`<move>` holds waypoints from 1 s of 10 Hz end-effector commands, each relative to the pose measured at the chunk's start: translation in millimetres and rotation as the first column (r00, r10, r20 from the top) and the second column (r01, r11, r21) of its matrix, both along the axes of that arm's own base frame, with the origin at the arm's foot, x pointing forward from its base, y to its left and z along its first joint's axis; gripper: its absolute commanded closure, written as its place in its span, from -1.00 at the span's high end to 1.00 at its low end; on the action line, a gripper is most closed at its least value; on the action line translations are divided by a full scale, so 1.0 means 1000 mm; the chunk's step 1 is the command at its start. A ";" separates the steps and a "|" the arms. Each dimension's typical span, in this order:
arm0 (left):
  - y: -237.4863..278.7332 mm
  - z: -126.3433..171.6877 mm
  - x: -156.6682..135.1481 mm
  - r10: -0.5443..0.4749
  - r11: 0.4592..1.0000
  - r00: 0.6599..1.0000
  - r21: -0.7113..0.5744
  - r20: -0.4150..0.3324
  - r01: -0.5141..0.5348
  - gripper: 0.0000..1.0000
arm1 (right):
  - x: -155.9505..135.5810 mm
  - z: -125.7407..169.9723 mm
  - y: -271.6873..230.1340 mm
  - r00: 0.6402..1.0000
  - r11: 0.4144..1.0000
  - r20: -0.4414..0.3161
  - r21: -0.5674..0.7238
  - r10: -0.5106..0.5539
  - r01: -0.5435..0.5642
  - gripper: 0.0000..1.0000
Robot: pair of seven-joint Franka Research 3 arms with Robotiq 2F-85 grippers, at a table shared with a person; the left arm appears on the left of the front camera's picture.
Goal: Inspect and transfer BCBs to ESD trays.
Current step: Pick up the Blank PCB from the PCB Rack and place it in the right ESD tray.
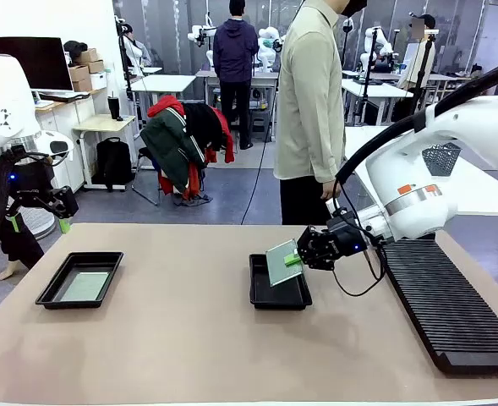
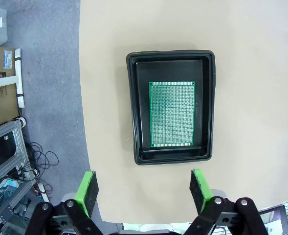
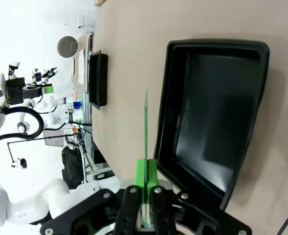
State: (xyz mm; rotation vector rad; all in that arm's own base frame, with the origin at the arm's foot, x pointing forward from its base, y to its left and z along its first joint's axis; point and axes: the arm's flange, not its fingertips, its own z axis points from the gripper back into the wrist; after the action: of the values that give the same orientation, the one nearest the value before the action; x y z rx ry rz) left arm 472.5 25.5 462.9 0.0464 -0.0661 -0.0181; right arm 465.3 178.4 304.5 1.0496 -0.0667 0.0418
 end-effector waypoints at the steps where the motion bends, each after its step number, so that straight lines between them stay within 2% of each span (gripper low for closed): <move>1: 0.001 -0.001 -0.001 0.003 1.000 1.000 0.000 0.005 -0.003 1.00 | 0.007 -0.015 0.016 0.999 1.000 0.035 -0.010 -0.029 0.030 -0.96; 10: 0.001 -0.001 -0.001 0.003 1.000 1.000 0.000 0.005 -0.003 1.00 | 0.009 -0.049 0.029 0.997 0.995 0.023 -0.073 -0.073 0.074 -0.96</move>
State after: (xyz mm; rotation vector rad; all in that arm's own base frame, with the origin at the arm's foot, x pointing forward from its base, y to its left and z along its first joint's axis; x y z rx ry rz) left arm 472.5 25.5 462.9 0.0463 -0.0661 -0.0181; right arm 474.6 197.7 261.8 0.9820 -0.0808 -0.0071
